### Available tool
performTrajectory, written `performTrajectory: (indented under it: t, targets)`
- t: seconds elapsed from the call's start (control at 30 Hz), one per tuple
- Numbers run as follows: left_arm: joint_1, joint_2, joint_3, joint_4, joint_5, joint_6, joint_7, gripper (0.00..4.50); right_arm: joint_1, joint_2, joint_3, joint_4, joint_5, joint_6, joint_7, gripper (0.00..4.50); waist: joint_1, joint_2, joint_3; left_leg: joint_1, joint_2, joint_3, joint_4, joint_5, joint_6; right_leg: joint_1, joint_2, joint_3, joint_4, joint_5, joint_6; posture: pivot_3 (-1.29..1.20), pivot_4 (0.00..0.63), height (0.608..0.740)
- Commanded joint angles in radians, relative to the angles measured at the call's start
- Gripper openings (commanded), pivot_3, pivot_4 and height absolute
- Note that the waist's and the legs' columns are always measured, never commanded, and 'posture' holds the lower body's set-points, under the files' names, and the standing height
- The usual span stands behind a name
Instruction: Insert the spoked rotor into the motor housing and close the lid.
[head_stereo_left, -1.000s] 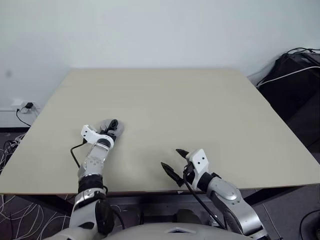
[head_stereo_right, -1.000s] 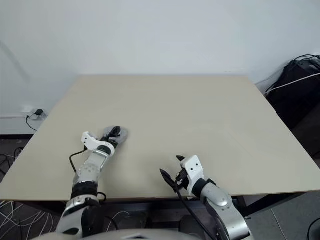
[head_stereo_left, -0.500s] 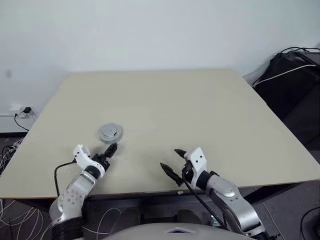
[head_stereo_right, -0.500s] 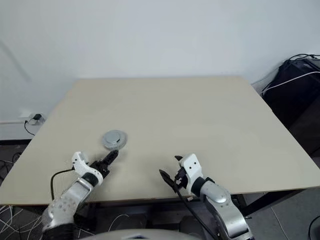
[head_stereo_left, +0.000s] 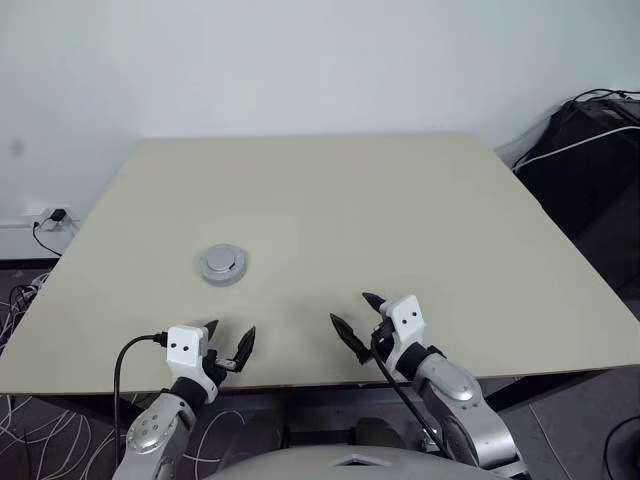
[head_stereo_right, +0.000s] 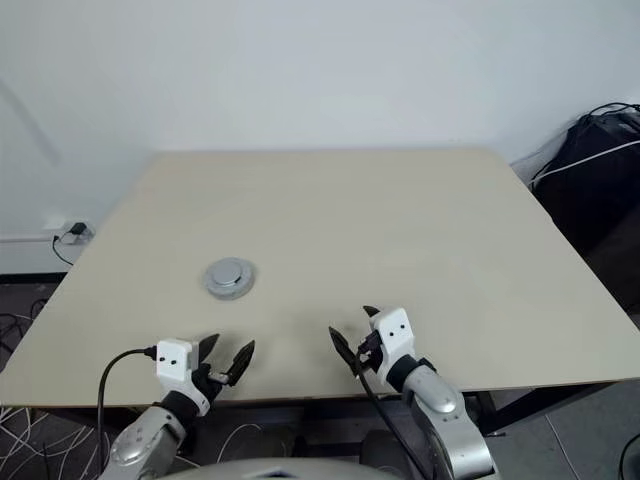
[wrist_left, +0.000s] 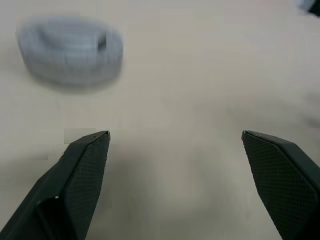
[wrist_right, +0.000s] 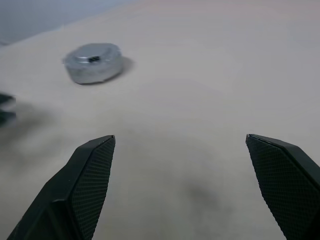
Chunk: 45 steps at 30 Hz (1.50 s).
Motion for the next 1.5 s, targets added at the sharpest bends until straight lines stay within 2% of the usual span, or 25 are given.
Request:
performTrajectory:
  t: [0.03, 0.13, 0.33, 0.63, 1.5]
  targets:
    - [-0.012, -0.028, 0.005, 0.029, 0.085, -0.176, 0.053, 4.47, 0.003, 0.019, -0.02, 0.006, -0.047, -0.101, -0.046, 4.5, 0.002, 0.001, 0.0, 0.0, 0.0, 0.0, 0.0, 0.0, 0.0, 0.0, 0.0, -0.001, 0.0, 0.0, 0.0, 0.0, 0.0, 0.74]
    - [-0.023, -0.053, 0.021, 0.093, 0.138, -0.316, 0.095, 4.47, 0.024, 0.035, -0.034, 0.01, -0.051, -0.131, -0.069, 4.5, 0.003, 0.0, 0.001, 0.0, 0.0, 0.001, 0.0, 0.0, 0.0, 0.0, 0.001, -0.002, 0.0, 0.0, 0.001, 0.0, 0.0, 0.74]
    - [-0.052, -0.058, 0.037, 0.175, 0.215, -0.438, 0.163, 4.47, 0.049, 0.044, -0.08, 0.035, -0.069, -0.206, -0.105, 4.5, 0.009, -0.001, 0.001, 0.0, 0.0, 0.001, 0.0, 0.0, 0.0, 0.0, 0.001, -0.003, 0.001, -0.001, 0.001, 0.0, 0.0, 0.74]
    - [-0.058, -0.058, 0.001, 0.222, 0.18, -0.461, 0.117, 4.47, 0.098, 0.027, -0.088, 0.031, -0.078, -0.249, -0.08, 4.5, 0.015, 0.0, 0.001, 0.001, 0.0, 0.001, 0.001, 0.0, 0.0, 0.0, 0.001, -0.003, 0.002, -0.001, 0.001, 0.0, 0.0, 0.74]
    - [-0.094, -0.056, -0.012, 0.235, 0.186, -0.447, 0.108, 4.47, 0.069, 0.051, -0.08, 0.019, -0.055, -0.234, -0.055, 4.5, 0.017, 0.0, 0.001, 0.002, 0.0, 0.0, 0.002, 0.0, 0.0, 0.002, 0.001, -0.004, 0.003, -0.001, 0.001, 0.0, 0.0, 0.74]
